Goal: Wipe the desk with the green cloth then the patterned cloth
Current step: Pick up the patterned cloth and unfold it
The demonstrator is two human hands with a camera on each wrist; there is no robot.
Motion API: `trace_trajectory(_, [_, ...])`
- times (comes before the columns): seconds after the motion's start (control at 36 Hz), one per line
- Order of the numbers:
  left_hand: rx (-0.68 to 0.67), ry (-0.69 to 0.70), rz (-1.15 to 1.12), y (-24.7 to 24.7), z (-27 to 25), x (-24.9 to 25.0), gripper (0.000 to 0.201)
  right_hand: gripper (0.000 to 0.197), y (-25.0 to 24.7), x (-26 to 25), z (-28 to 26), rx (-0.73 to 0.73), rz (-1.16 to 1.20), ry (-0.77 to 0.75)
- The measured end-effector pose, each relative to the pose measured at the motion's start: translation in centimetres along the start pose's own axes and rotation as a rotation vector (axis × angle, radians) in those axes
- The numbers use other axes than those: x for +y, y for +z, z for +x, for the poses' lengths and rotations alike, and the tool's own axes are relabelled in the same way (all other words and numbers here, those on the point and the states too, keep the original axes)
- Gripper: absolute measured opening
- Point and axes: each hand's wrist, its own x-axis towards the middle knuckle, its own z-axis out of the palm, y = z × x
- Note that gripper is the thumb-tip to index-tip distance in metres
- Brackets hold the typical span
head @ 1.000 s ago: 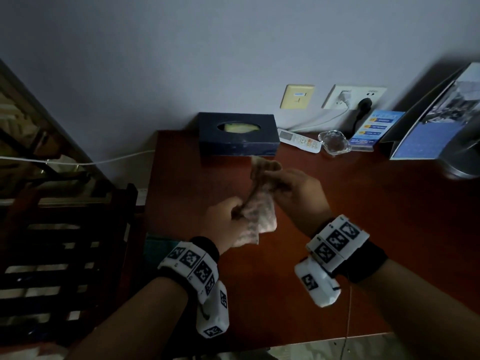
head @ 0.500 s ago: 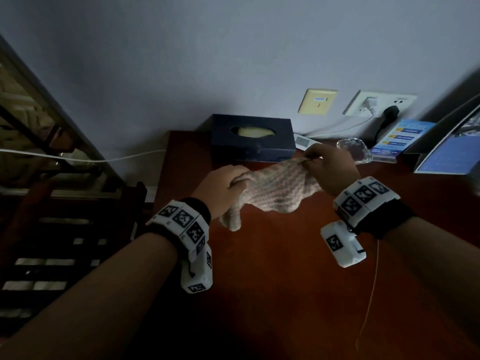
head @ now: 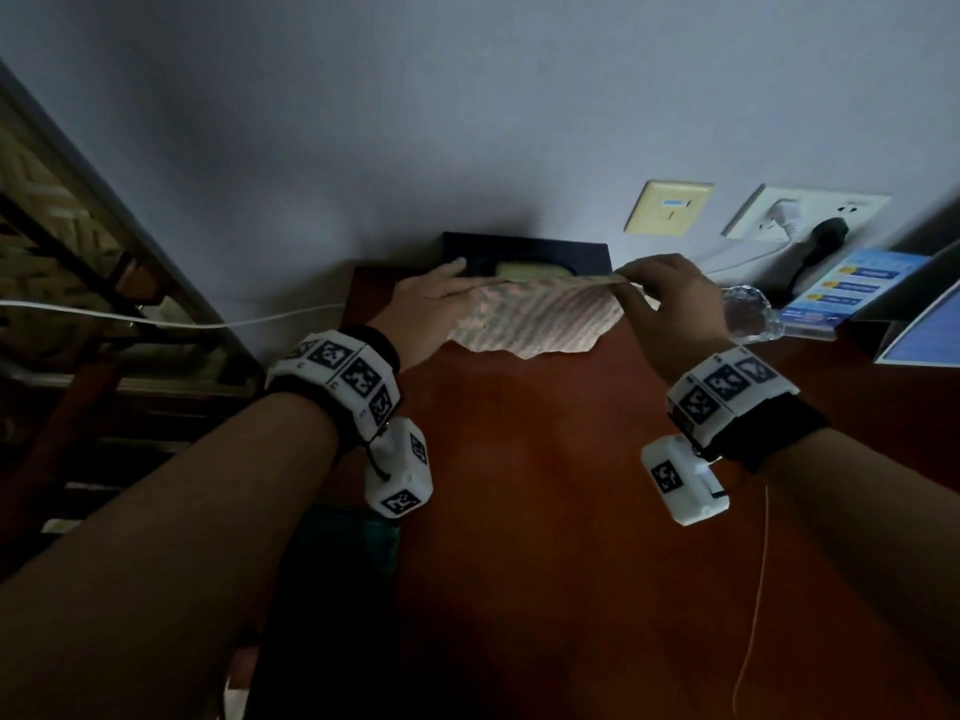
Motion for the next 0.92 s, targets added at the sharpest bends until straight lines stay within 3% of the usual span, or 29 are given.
trace_trajectory(0.11, [0.121, 0.107, 0.357, 0.2, -0.9, -1.3, 0.027, 0.016, 0.7, 0.6, -1.6, -0.047, -0.052, -0.03])
trace_trajectory(0.22, [-0.077, 0.001, 0.496, 1.0, -3.3, -4.8, 0.037, 0.015, 1.6, 1.7, -5.4, -0.256, -0.202, -0.065])
trace_trajectory(0.36, [-0.285, -0.15, 0.613, 2.9, -6.7, -8.1, 0.031, 0.023, 3.0, 2.2, -10.3, -0.653, -0.329, -0.134])
trace_trajectory(0.44, [-0.414, -0.246, 0.639, 3.4, -7.7, -9.7, 0.036, 0.028, 3.8, 1.9, -11.4, -0.801, -0.352, -0.084])
trace_trajectory(0.5, [-0.392, -0.27, 0.628, 3.5, -8.0, -10.2, 0.039, 0.035, 4.2, 1.5, -11.5, -0.832, -0.379, -0.065])
trace_trajectory(0.58, [-0.31, -0.28, 0.678, 3.7, -8.3, -10.3, 0.044, 0.045, 5.3, 0.7, -11.0, -0.755, -0.347, -0.069])
trace_trajectory(0.67, [-0.336, -0.396, 0.824, 4.1, -8.8, -10.2, 0.059, 0.052, 7.0, -0.1, -10.1, -0.717, -0.284, 0.011])
trace_trajectory(0.75, [-0.383, -0.492, 0.927, 4.7, -9.2, -10.6, 0.068, 0.059, 9.0, -0.8, -9.5, -0.77, -0.282, 0.117])
trace_trajectory(0.92, [-0.439, -0.46, 0.948, 4.9, -9.7, -12.9, 0.081, 0.068, 13.3, -1.2, -9.8, -0.929, -0.397, 0.1])
